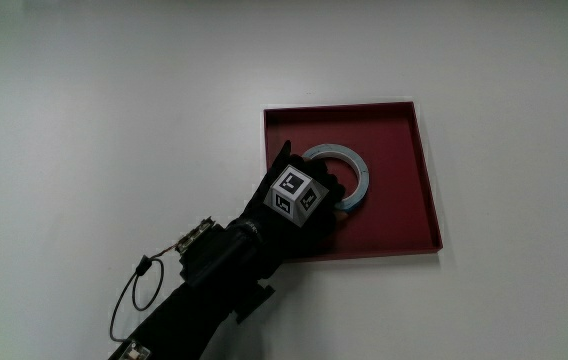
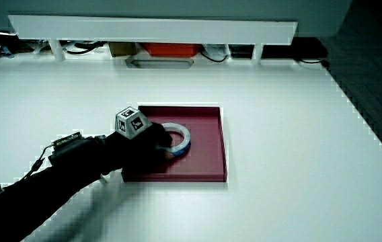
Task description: Pick blue tape
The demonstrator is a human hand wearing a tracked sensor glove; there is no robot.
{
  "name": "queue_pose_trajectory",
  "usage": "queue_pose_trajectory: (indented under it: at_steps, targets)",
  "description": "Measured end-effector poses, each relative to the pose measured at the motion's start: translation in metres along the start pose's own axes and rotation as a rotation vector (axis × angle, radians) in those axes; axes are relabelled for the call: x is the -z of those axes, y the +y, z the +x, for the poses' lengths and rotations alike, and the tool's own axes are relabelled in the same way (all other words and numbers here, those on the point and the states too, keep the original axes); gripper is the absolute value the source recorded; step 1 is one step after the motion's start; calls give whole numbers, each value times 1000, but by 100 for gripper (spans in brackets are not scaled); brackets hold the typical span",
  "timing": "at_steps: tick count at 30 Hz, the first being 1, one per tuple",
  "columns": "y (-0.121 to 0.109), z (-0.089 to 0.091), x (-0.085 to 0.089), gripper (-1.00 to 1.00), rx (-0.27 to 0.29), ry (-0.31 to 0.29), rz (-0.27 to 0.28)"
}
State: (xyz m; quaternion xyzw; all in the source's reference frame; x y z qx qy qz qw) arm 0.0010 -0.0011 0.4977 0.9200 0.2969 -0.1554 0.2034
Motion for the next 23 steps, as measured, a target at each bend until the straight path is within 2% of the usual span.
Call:
queue_pose_trajectory:
  at_steps: [4, 9, 14, 16, 17, 19, 21, 23]
  targets:
    - [-7, 3, -13, 100, 8, 20, 20]
    - [-23, 5, -33, 100, 38, 18, 74]
    - [-43, 10, -61, 100, 47, 43, 124]
    - [-51, 7, -67, 100, 71, 26, 151]
    - [-57, 8, -75, 100, 62, 21, 158]
    - [-66, 6, -81, 100, 76, 34, 171]
    - [-74, 2, -83, 100, 55, 26, 168]
    - [-84, -1, -93, 100, 55, 54, 192]
